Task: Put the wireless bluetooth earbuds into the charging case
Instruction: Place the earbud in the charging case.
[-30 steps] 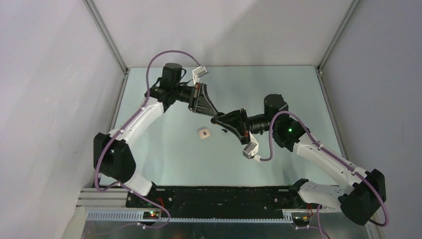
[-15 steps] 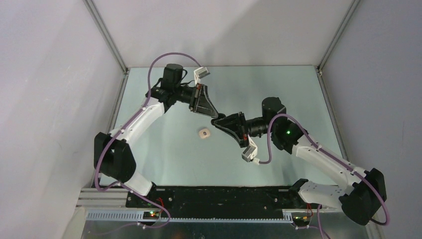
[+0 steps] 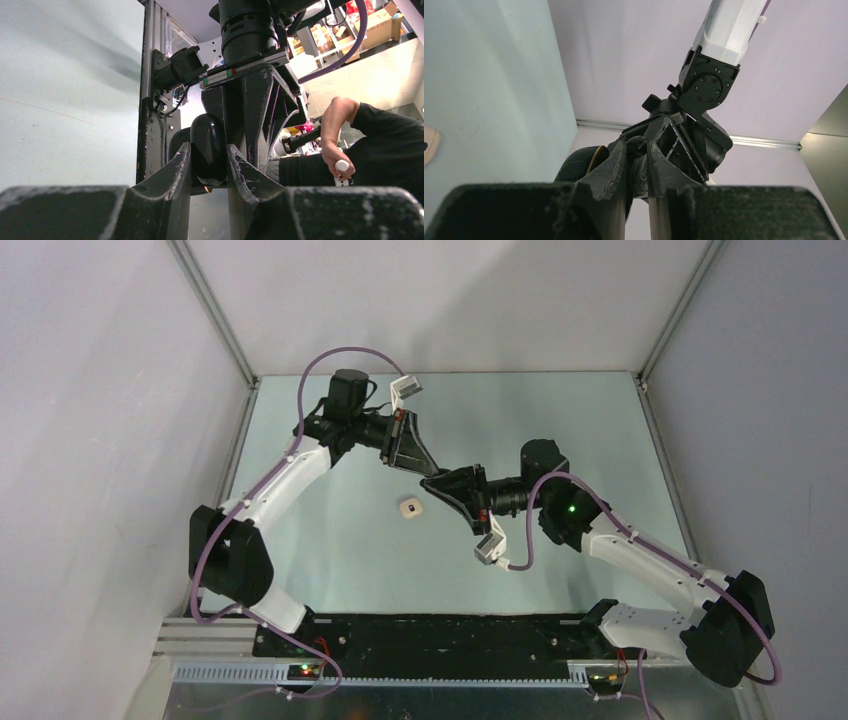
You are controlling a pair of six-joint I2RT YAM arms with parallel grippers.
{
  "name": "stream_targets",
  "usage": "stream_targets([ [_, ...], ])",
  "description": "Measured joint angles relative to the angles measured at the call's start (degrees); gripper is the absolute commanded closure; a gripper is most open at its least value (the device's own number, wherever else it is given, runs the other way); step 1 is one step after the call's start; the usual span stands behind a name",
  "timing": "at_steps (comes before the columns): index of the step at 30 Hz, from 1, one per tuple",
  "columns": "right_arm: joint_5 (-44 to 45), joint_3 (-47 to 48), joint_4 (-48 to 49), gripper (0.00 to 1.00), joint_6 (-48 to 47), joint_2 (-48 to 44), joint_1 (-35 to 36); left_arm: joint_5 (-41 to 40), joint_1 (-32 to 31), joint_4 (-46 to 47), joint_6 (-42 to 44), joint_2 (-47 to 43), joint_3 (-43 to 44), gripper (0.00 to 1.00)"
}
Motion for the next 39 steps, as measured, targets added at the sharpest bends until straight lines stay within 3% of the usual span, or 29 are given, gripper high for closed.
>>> stream_targets([
  [30, 2.8, 0.0, -6.1, 1.0, -6.6, -1.1, 0.0, 0.6, -0.1, 0.0, 0.1, 0.0, -0.7, 1.0],
  [34, 3.7, 0.0, -7.1, 0.97, -6.6, -1.6, 0.1, 0.5, -0.1, 0.0, 0.1, 0.0, -0.7, 1.0],
  [39, 5.3, 0.0, -8.1, 0.84, -5.9, -2.3, 0.3, 0.5, -0.1, 0.0, 0.0, 0.0, -0.7, 1.0],
])
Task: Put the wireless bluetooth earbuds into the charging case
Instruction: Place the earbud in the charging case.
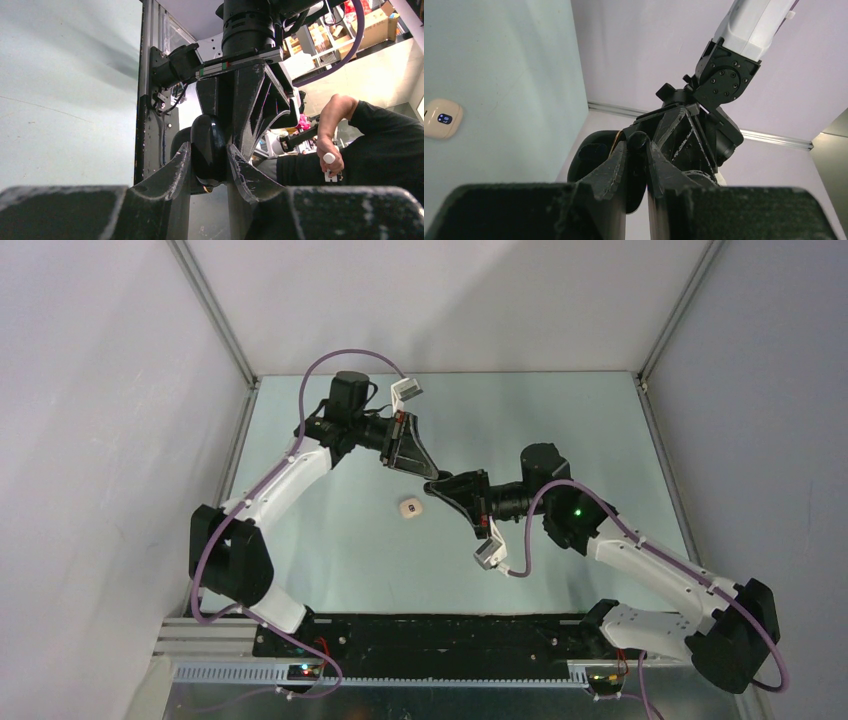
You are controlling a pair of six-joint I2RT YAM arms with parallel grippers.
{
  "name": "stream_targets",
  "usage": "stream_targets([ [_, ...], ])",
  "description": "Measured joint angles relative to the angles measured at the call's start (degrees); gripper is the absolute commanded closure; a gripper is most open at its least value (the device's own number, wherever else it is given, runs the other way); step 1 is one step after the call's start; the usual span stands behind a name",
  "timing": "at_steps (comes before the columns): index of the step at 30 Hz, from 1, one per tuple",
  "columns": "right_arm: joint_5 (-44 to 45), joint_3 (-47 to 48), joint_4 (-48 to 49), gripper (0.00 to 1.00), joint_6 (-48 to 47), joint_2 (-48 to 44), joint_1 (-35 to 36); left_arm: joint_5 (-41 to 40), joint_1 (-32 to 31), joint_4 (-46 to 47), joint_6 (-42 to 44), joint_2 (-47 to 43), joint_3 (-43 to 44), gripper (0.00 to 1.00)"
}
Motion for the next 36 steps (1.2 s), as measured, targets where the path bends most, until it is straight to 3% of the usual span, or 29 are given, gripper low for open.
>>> stream_targets([
  [12, 2.2, 0.9, -2.2, 0.74, 4.5, -0.3, 0.2, -0.1, 0.0, 0.0, 0.0, 0.7, 0.0, 1.0],
  [22, 2.7, 2.3, -8.3, 0.72, 6.6, -0.5, 0.2, 0.0, 0.0, 0.0, -0.1, 1.5, 0.0, 1.0],
  [31, 4.0, 2.6, -8.1, 0.71, 11.0, -0.3, 0.9, 0.0, 0.0, 0.0, 0.0, 1.5, 0.0, 1.0],
  [36, 4.9, 3.8, -8.6, 0.58, 14.1, -0.1, 1.2, 0.0, 0.0, 0.0, -0.2, 1.6, 0.0, 1.0],
])
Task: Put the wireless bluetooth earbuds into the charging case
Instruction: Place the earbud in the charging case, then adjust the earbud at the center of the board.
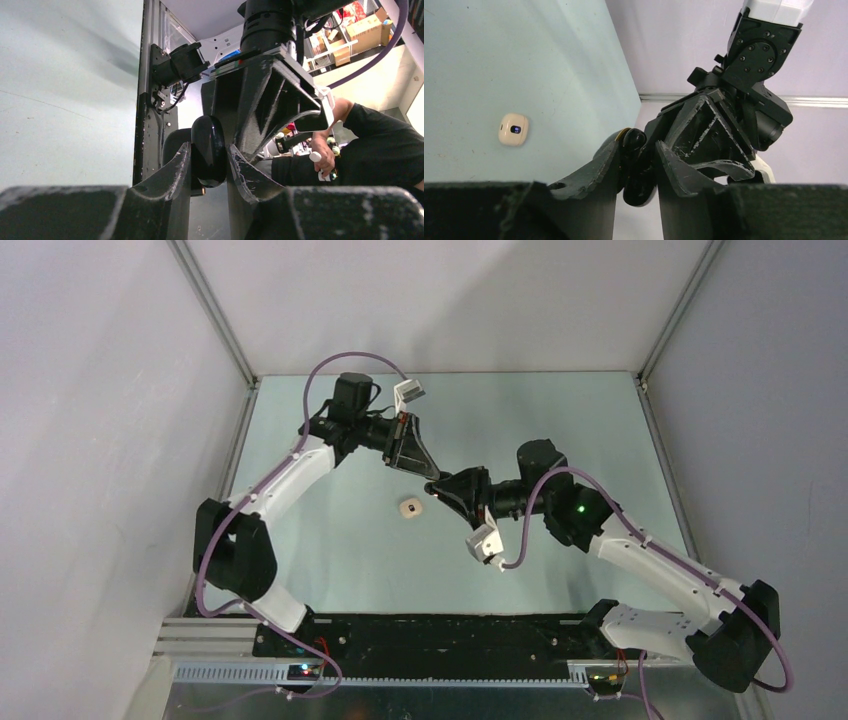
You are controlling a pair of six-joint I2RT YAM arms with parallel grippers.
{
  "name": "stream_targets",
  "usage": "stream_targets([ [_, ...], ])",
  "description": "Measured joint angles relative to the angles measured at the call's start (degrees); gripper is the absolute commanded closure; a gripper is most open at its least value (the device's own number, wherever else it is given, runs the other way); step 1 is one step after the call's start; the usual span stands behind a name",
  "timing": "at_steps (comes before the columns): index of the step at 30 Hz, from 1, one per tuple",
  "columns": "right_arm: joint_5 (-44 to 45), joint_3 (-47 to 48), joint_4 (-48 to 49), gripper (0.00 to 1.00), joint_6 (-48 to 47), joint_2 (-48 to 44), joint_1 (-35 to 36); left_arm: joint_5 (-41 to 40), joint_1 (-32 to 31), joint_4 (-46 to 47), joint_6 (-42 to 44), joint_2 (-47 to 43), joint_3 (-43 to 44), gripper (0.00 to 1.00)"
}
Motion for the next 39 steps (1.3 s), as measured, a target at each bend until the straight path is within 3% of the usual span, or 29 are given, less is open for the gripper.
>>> stream_targets([
  [5, 0.7, 2.1, -2.8, 0.47, 2.7, -0.1, -0.2, 0.0, 0.0, 0.0, -0.9, 1.1, 0.0, 1.0],
  [14, 2.2, 3.2, -9.2, 0.36, 10.3, -2.0, -0.9, -0.3, 0.0, 0.0, -3.3, 3.2, 0.2, 1.0],
  [22, 7.9, 3.3, -2.2, 0.28, 39.5, -4.3, -0.3, -5.9, 1.8, -0.2, -5.2, 4.3, 1.5, 1.0],
  [26, 13.4, 3.6, 1.5, 0.3, 56.4, -5.7, -1.7, -7.7, 3.8, -0.1, -5.5, 4.3, 3.7, 1.0],
  [31, 15.0, 5.2, 1.8, 0.38, 72.8, -4.3, -9.8, -8.6, 7.6, 0.0, -6.4, 4.2, 4.1, 1.0],
  [35, 14.2, 6.0, 0.5, 0.47, 79.6, 1.1, -15.5, -10.0, 11.0, 0.0, -6.5, 3.1, 2.9, 1.0],
  [39, 17.5, 7.3, -3.0, 0.55, 82.9, 9.1, -15.8, -11.7, 12.9, -0.2, -6.8, 0.4, 0.5, 1.0],
])
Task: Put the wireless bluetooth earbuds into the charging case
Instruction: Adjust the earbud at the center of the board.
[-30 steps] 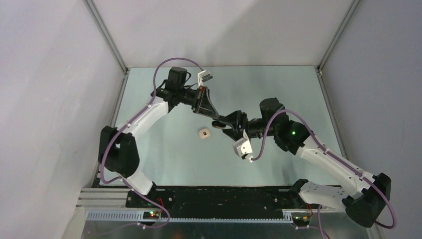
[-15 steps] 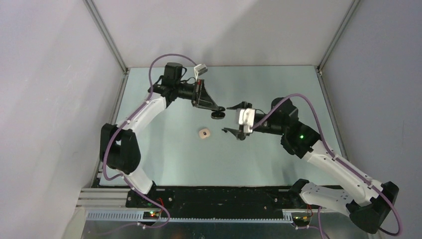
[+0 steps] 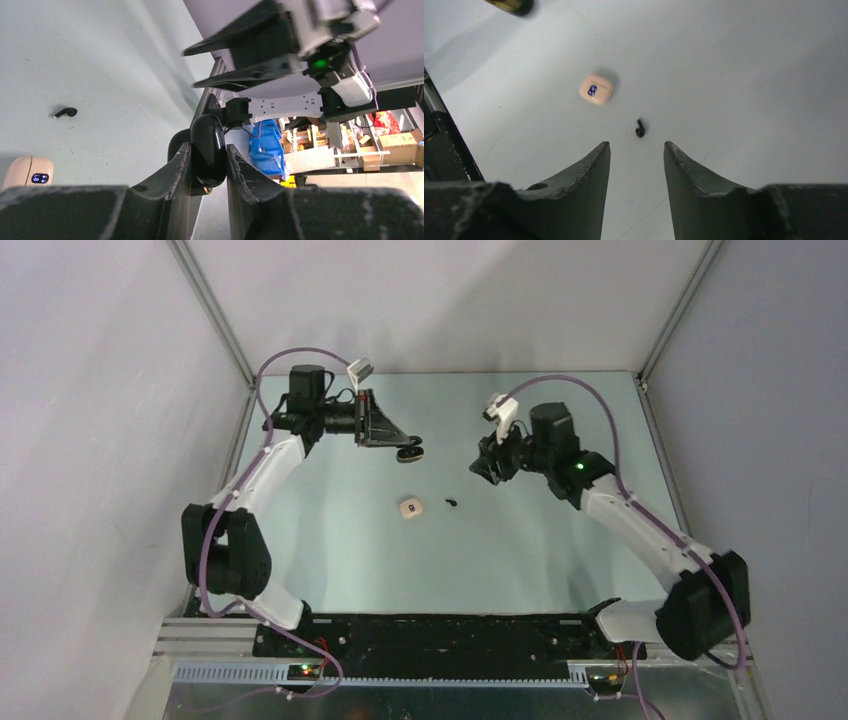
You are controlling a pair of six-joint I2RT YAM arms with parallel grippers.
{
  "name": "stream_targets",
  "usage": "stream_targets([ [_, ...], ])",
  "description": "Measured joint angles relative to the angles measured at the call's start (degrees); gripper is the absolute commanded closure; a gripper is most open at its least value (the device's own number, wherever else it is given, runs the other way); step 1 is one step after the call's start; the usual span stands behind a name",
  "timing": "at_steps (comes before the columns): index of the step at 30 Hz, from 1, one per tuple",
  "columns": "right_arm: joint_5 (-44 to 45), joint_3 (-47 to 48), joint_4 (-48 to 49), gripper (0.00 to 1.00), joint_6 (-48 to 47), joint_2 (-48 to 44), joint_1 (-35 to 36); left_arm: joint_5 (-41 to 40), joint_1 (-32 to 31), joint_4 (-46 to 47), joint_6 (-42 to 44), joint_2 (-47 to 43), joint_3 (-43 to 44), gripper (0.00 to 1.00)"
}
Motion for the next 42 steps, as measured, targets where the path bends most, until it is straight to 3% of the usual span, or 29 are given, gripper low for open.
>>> stream_targets([
  [15, 7.5, 1.2, -4.5, 0.53, -2.7, 23.5, 8.5, -2.4, 2.3, 0.1, 0.0, -8.7, -3.5, 1.0],
  [28, 11.1, 4.5, -3.0, 0.55, -0.5, 31.4, 9.5, -2.6, 2.4, 0.1, 0.2, -9.1, -4.5, 1.0],
  [42, 12.6, 7.5, -1.9, 0.73, 1.9, 37.0, 8.6, -2.5, 2.4, 0.1, 0.5, -9.9, -4.5, 1.0],
])
